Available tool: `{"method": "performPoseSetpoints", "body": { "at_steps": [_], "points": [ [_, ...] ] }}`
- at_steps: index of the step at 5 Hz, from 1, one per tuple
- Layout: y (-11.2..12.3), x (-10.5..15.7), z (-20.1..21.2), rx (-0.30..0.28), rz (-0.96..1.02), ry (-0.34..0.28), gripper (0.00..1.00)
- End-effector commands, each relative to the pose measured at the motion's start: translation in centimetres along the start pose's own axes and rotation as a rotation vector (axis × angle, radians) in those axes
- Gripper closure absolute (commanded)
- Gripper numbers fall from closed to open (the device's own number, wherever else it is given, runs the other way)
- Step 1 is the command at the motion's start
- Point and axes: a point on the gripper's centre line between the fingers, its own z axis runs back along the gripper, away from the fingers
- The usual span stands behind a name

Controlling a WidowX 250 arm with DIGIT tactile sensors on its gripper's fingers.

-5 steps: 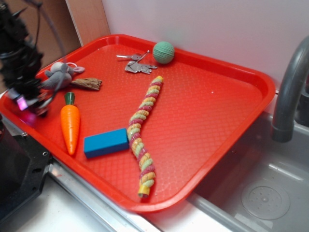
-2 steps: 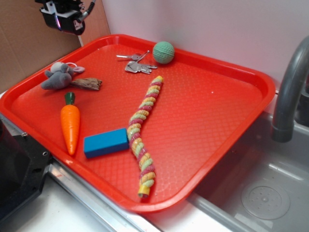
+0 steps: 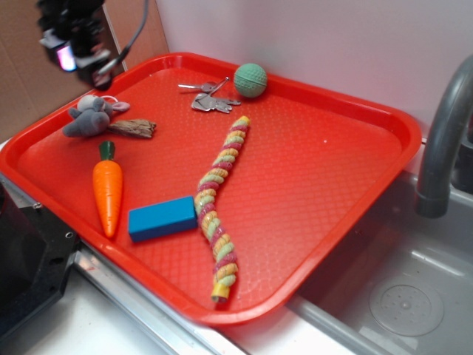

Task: Grab the gray animal.

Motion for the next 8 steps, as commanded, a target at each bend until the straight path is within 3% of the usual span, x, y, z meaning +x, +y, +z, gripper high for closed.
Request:
{"method": "performPoseSetpoints", "body": {
  "at_steps": [1,2,4,5,6,7,8],
  "points": [
    [-0.3,-1.3,0.3,0.091,0.497,-0.017,0.0],
    [0.0,-0.1,-0.1,0.033,0.683,-0.007,0.0],
    [0.0,-0.1,-0.1,0.033,0.683,-0.007,0.0],
    [1.4,-0.3,-2.9,-0.033,0.691,-0.038,0.0],
    [2.6,-0.5,-4.7,-0.056,0.7,-0.058,0.0],
    [2.5,0.5,-6.1,-0.057,0.682,-0.042,0.0],
    [1.0,2.3,-6.9,-0.058,0.608,-0.021,0.0]
  ]
}}
